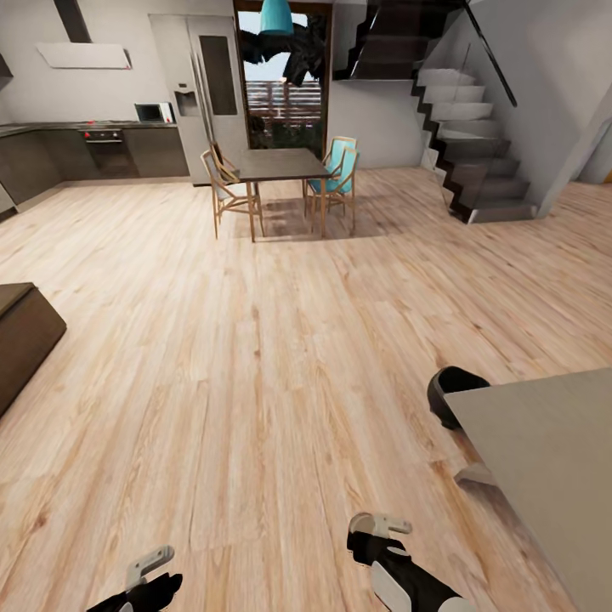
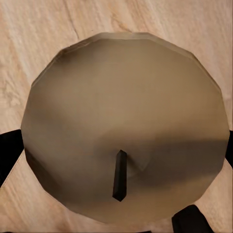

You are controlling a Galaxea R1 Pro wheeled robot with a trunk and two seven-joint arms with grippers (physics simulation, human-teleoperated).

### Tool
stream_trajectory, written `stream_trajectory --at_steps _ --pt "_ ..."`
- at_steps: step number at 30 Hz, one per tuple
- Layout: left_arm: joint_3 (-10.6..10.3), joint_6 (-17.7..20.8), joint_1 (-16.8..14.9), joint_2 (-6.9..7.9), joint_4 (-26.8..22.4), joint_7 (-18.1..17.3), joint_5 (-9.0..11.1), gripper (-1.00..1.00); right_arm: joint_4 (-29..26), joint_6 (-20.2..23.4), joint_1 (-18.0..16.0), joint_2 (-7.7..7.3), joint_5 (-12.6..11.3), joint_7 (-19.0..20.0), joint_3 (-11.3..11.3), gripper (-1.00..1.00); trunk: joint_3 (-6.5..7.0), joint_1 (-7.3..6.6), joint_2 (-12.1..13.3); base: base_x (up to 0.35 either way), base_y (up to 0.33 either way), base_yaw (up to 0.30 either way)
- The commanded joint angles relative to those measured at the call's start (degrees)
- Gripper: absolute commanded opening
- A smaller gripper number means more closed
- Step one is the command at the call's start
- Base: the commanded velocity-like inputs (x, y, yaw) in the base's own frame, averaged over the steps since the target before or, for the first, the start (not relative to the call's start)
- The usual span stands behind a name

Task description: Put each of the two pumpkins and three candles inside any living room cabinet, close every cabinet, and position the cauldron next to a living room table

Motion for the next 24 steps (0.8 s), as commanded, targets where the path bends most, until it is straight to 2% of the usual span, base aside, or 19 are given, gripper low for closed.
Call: stream_trajectory --at_steps 1,7,19,24 --pt "-0.4 0.2 0.0 0.05 -0.1 0.2 0.4 1.00 -0.1 0.1 0.0 -0.03 -0.4 -0.4 0.5 -1.00 -0.07 0.03 0.0 0.330 0.000 0.052" --pt "-1.1 0.2 0.0 0.10 -0.1 0.2 0.5 1.00 -0.1 0.1 0.0 -0.03 -0.4 -0.4 0.5 -1.00 -0.28 0.03 0.0 0.275 -0.032 0.167" --pt "-1.1 0.1 0.0 0.12 -0.1 0.2 0.5 1.00 -0.1 0.1 0.0 -0.03 -0.4 -0.4 0.5 -1.00 -0.67 0.03 0.0 0.023 -0.004 0.246" --pt "-1.1 0.1 0.0 0.12 -0.1 0.2 0.5 1.00 -0.1 0.1 0.0 -0.03 -0.4 -0.4 0.5 -1.00 -0.79 0.03 0.0 0.203 0.000 0.260"
